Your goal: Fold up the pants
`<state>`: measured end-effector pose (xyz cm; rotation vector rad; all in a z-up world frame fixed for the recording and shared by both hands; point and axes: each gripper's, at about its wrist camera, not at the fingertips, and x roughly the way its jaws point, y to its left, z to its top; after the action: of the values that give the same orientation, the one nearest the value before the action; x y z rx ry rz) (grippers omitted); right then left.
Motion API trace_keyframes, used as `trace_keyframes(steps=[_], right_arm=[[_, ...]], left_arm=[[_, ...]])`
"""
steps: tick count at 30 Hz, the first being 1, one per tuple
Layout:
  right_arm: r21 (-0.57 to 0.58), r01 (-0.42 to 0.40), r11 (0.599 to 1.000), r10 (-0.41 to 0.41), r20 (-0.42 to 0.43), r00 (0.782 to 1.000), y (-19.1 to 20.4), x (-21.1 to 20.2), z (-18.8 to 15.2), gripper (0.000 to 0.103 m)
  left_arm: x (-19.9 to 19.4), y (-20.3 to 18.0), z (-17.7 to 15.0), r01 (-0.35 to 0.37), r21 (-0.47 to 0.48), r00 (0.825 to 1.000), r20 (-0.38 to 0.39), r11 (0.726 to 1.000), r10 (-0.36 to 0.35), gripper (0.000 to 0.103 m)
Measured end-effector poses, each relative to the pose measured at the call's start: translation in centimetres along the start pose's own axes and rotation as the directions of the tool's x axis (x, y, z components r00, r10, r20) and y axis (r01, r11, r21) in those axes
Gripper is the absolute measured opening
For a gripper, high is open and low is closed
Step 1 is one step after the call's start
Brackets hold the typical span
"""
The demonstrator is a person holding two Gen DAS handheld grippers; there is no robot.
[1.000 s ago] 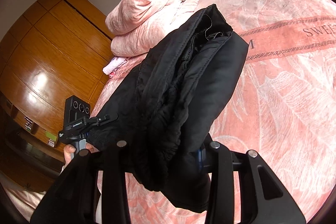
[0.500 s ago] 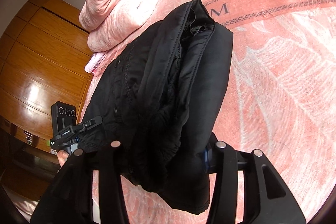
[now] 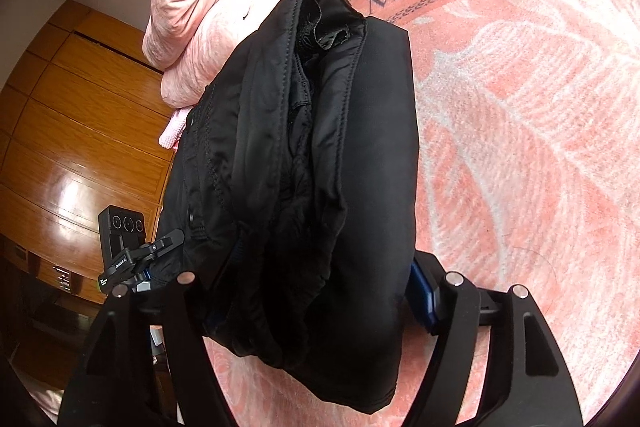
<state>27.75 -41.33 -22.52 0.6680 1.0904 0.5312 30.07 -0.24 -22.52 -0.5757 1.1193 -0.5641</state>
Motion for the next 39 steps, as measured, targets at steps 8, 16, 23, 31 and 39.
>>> trace_keyframes(steps=[8, 16, 23, 31, 39], right_arm=[[-0.048, 0.022, 0.999, -0.021, 0.019, 1.000, 0.1, -1.7, -0.7, 0.075], [-0.048, 0.120, 0.992, -0.115, 0.092, 0.989, 1.4, -3.9, -2.2, 0.088], [-0.016, 0.373, 0.928, -0.362, 0.210, 0.908, 3.1, -8.3, -6.9, 0.091], [-0.065, 0.620, 0.782, -0.576, 0.308, 0.757, 9.8, -8.6, -12.4, 0.095], [-0.098, 0.643, 0.759, -0.588, 0.320, 0.743, 14.8, -7.8, -15.6, 0.098]], left_arm=[[-0.5, 0.3, 0.0, -0.002, 0.019, 1.000, 0.001, 1.000, 0.002, 0.073], [-4.6, 1.0, -1.6, -0.153, -0.002, 0.987, 0.047, 0.988, 0.153, 0.099], [-9.0, -0.2, -5.5, -0.390, 0.010, 0.911, 0.151, 0.921, 0.384, 0.099], [-10.7, -5.1, -9.8, -0.527, 0.128, 0.842, 0.214, 0.840, 0.496, 0.099], [-12.3, -7.7, -12.0, -0.532, 0.105, 0.834, 0.237, 0.840, 0.498, 0.099]])
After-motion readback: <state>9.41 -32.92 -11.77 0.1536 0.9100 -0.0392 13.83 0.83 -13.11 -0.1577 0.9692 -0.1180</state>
